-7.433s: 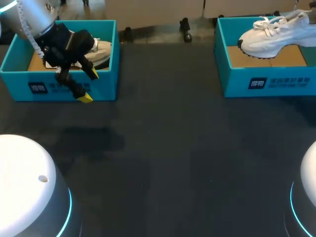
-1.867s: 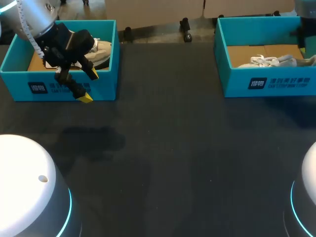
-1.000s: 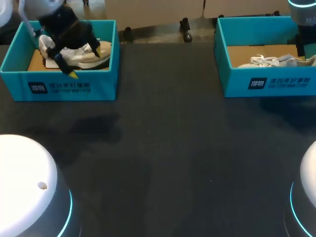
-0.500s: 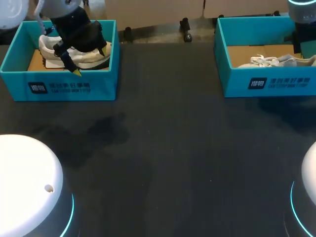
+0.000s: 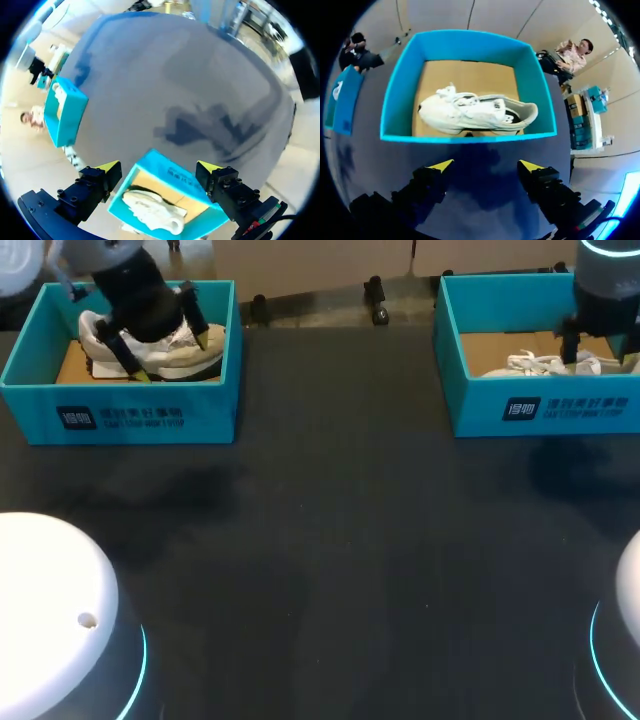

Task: Take the shoe out of the shoebox, open the shoe tongue, remove and reinsert the insole, then place the shoe into the shoebox

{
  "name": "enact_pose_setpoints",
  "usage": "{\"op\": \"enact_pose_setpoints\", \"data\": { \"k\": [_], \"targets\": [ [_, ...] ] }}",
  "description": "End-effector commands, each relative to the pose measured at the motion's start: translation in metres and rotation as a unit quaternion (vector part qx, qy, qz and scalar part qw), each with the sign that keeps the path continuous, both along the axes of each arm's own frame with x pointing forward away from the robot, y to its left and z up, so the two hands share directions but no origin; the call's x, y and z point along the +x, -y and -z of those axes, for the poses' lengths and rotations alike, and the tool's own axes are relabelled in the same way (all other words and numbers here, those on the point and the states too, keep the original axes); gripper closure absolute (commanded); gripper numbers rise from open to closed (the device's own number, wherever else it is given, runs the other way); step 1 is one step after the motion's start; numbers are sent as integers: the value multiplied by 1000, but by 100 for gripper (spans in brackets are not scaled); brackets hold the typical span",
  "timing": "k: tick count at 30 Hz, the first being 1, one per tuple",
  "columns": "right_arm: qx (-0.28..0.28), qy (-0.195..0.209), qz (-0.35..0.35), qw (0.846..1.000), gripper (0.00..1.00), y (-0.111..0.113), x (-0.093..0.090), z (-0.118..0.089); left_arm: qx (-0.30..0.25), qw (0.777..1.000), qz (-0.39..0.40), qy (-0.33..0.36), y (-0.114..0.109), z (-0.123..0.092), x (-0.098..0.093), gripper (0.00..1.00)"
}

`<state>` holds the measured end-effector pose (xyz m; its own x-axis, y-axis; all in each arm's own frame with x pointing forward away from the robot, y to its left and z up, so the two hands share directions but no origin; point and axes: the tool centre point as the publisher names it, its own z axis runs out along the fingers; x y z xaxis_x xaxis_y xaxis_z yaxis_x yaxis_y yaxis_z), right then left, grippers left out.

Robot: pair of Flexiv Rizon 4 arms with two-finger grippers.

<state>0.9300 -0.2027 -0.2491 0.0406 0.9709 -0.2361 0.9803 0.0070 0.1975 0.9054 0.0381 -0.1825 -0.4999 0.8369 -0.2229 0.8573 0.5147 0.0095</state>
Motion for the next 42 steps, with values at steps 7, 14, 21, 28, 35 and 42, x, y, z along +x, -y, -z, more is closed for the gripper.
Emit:
{"op": "enact_pose_setpoints", "data": {
  "k": [7, 14, 21, 28, 35, 42],
  "targets": [
    [41, 25, -59, 997, 0, -9, -21, -2, 8, 994, 105, -22, -31, 9, 47, 0],
    [41, 25, -59, 997, 0, -9, -21, -2, 4, 972, 236, 16, -60, 18, 75, 0],
    [41, 25, -59, 997, 0, -9, -21, -2, 30, 932, 360, 37, -84, 24, 110, 0],
    [41, 25, -59, 997, 0, -9, -21, -2, 83, 916, 388, 57, -98, 24, 133, 0],
    [41, 25, -59, 997, 0, -9, -21, -2, 83, 916, 388, 57, -98, 24, 133, 0],
    [41, 25, -59, 997, 0, -9, -21, -2, 83, 916, 388, 57, -98, 24, 133, 0]
  ]
}}
